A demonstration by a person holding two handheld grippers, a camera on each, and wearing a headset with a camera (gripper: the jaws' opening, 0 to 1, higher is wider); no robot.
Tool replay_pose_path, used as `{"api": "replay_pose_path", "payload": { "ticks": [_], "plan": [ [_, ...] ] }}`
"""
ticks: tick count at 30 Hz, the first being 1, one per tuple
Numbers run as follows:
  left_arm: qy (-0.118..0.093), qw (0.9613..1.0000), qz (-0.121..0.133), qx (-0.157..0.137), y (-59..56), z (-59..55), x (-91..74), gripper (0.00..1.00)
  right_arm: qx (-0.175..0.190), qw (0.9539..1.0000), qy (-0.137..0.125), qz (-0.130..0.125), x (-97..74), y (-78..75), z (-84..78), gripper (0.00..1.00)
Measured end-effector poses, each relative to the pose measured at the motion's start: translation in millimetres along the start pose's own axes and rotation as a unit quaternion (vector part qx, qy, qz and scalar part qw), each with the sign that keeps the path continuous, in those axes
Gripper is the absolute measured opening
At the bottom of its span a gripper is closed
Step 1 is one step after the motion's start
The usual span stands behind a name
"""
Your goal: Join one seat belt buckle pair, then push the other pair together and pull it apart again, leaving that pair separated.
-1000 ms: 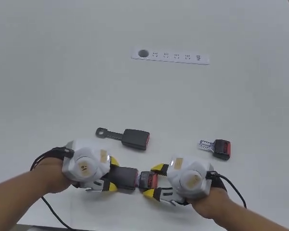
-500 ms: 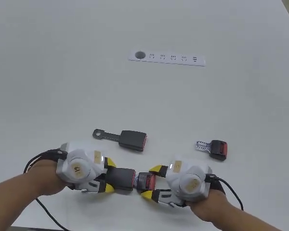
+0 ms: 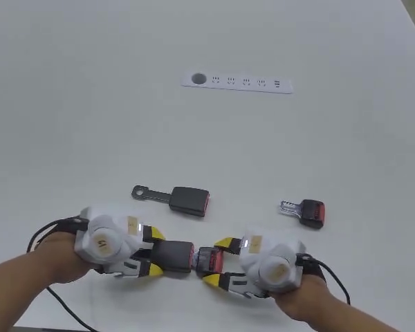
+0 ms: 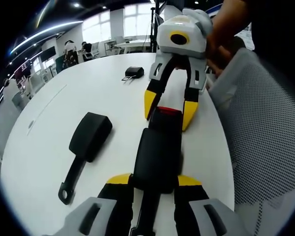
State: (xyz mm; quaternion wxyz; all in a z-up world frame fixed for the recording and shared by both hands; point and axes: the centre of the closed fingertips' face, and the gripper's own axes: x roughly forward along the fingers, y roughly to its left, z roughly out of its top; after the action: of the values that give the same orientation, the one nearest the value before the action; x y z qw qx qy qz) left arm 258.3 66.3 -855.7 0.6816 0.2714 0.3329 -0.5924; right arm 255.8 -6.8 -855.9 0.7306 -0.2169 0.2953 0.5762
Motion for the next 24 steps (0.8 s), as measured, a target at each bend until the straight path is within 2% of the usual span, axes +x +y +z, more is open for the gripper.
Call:
{"api": "replay_pose_path", "payload": {
  "ticks": [1,2,3,12,24],
  "plan": [
    [-0.002,1.0,0.0,-0.001,0.1,-0.3,0.0,0.32,0.002,1.0,-0.002,0.0,0.2,-0.1,-0.2,0.34],
    [-0.005,1.0,0.0,-0.005,0.7,-1.3,0.2,0.32,0.028,0.9996,-0.01,0.003,0.6,0.2,-0.4,0.34],
    [-0.006,0.9999,0.0,-0.009,1.0,-1.8,0.2,0.32,0.025,0.9995,-0.016,0.004,0.1,-1.9,0.8,0.34],
    [-0.008,0.9999,-0.007,-0.003,0.9,-0.7,0.3,0.32,0.006,0.9998,-0.017,0.004,0.2,0.5,-0.6,0.34],
    [-0.009,0.9999,-0.008,-0.004,2.2,-1.8,0.5,0.32,0.001,0.9998,-0.019,-0.001,-0.2,1.1,-0.3,0.34]
  ]
}}
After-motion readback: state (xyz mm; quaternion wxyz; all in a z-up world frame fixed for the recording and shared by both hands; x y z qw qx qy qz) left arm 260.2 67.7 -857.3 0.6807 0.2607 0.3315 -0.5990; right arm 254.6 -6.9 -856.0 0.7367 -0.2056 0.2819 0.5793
